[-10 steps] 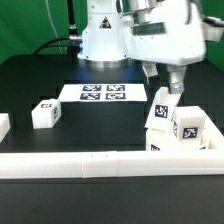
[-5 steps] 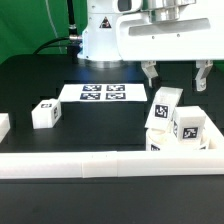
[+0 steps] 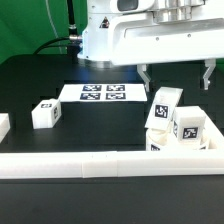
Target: Assemble stool
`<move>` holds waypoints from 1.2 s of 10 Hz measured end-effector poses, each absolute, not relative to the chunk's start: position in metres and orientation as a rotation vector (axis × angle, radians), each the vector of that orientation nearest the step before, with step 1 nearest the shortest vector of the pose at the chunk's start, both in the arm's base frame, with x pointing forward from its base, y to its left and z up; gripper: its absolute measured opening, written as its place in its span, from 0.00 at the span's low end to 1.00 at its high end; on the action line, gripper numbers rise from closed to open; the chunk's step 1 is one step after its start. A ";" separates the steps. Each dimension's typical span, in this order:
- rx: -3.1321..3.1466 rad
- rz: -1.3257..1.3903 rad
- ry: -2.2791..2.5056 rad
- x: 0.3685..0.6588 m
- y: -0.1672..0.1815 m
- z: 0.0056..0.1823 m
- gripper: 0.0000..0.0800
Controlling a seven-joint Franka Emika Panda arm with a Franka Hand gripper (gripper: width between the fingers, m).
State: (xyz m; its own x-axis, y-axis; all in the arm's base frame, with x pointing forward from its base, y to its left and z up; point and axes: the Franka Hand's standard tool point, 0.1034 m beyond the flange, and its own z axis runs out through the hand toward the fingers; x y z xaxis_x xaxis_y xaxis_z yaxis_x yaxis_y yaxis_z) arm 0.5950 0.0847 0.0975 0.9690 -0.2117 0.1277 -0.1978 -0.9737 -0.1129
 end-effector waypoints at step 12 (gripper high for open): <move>-3.001 -0.222 -0.861 0.595 0.066 0.095 0.81</move>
Offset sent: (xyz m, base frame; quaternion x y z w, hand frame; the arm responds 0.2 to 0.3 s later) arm 0.0000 0.0000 0.0000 0.0000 0.0000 -0.1296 0.9916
